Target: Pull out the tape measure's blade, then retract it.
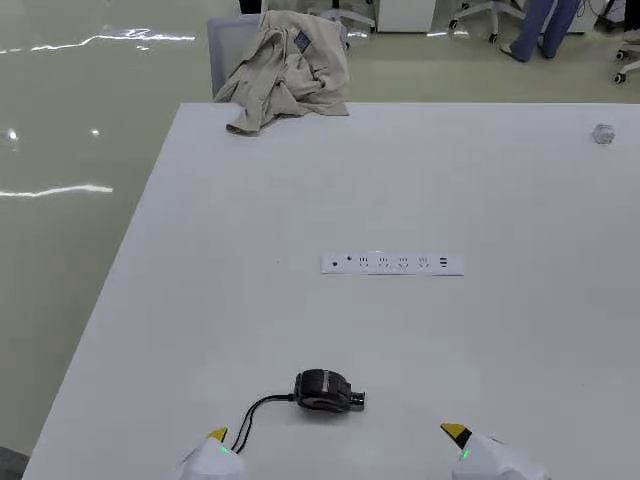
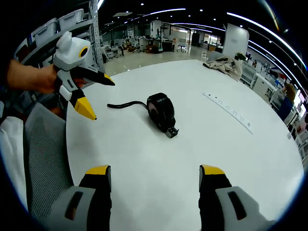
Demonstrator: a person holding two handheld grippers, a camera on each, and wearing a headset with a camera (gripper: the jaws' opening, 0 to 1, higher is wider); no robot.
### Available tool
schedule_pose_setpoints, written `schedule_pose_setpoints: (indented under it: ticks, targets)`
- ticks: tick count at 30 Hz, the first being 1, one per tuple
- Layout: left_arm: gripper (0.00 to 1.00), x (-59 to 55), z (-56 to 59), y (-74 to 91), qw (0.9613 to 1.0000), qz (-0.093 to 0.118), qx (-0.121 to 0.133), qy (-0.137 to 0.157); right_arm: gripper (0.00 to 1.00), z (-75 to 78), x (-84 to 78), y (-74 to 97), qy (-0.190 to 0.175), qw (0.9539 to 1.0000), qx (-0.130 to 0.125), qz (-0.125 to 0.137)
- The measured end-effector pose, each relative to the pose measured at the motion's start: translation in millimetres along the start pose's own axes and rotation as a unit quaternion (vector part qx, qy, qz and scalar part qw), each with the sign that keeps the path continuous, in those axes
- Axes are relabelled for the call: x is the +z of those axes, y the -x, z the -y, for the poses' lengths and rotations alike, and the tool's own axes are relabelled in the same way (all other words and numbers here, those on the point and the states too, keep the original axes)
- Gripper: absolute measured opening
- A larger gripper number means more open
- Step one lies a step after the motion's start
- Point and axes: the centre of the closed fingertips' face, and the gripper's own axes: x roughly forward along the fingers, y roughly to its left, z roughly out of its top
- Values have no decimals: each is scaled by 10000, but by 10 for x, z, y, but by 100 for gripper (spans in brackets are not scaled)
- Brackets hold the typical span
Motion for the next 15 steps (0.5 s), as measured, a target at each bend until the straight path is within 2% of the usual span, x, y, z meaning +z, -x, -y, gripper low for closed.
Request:
schedule_pose_setpoints:
  ticks: [8, 15]
  targets:
    - [96, 10, -34, -87, 9998, -25, -94, -170, 75, 42, -3, -78, 81, 9999, 60, -50]
    - [94, 82, -28, -162, 9987, 15, -258, -437, 72, 69, 0, -145, 152, 9998, 129, -64]
